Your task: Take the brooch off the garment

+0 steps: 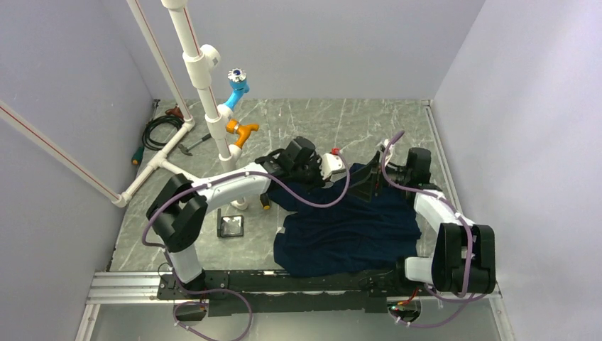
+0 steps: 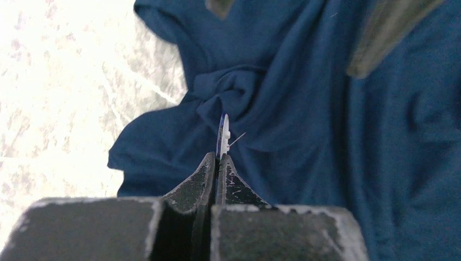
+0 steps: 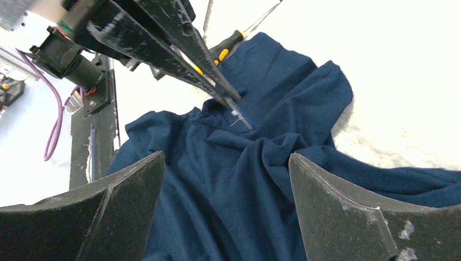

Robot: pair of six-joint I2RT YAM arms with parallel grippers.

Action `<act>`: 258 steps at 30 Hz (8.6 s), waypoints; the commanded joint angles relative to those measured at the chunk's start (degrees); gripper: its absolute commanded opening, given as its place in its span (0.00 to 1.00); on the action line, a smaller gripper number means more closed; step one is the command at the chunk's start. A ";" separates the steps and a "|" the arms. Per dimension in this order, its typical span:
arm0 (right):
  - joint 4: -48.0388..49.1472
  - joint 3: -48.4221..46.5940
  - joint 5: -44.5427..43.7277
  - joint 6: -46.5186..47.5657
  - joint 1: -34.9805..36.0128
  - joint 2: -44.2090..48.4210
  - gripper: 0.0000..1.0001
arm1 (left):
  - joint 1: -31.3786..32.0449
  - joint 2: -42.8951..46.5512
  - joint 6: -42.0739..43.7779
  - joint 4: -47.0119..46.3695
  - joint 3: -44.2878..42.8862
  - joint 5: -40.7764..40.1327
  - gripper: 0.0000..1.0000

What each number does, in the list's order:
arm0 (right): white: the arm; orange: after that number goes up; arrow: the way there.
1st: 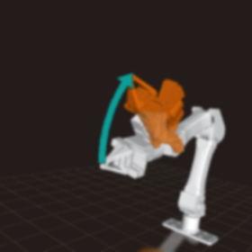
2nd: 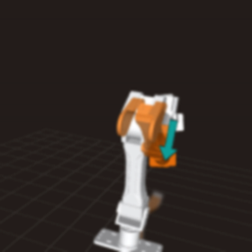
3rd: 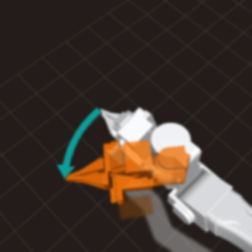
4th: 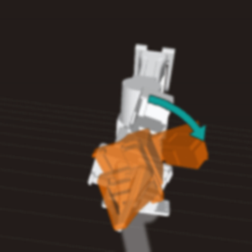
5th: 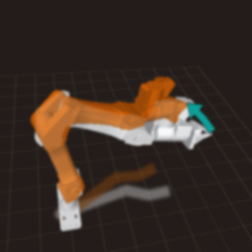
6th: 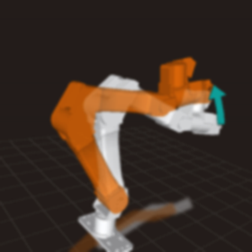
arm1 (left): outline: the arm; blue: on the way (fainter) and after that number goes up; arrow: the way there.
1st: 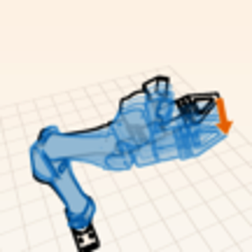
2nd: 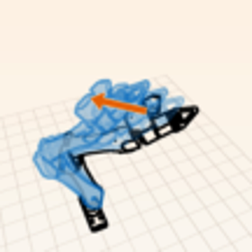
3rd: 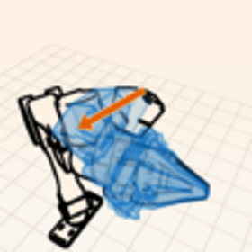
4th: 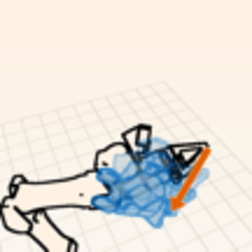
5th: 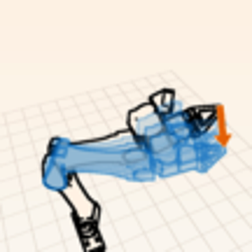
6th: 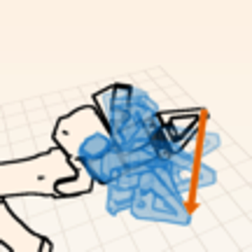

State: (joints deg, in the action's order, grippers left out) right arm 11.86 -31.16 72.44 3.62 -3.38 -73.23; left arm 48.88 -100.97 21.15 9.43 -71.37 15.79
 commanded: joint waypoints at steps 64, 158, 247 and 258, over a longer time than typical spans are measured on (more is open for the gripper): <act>-17.56 -9.18 6.47 -3.53 4.59 13.24 0.44 | -6.57 2.57 -42.01 -27.38 1.16 46.26 0.00; -25.46 -11.71 6.23 4.79 4.78 11.46 0.28 | -6.63 4.37 -43.07 -32.98 4.16 48.81 0.00; -26.86 -14.12 2.86 3.04 0.55 13.17 0.72 | -3.18 3.66 -14.29 6.62 -6.10 28.79 0.00; -26.19 -16.21 6.14 1.44 -7.08 13.54 0.80 | -0.45 10.63 1.79 27.44 -2.37 9.06 0.00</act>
State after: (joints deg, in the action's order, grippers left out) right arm -19.44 -46.39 76.66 7.88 -9.32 -60.77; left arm 48.42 -97.54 14.55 28.42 -75.85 33.89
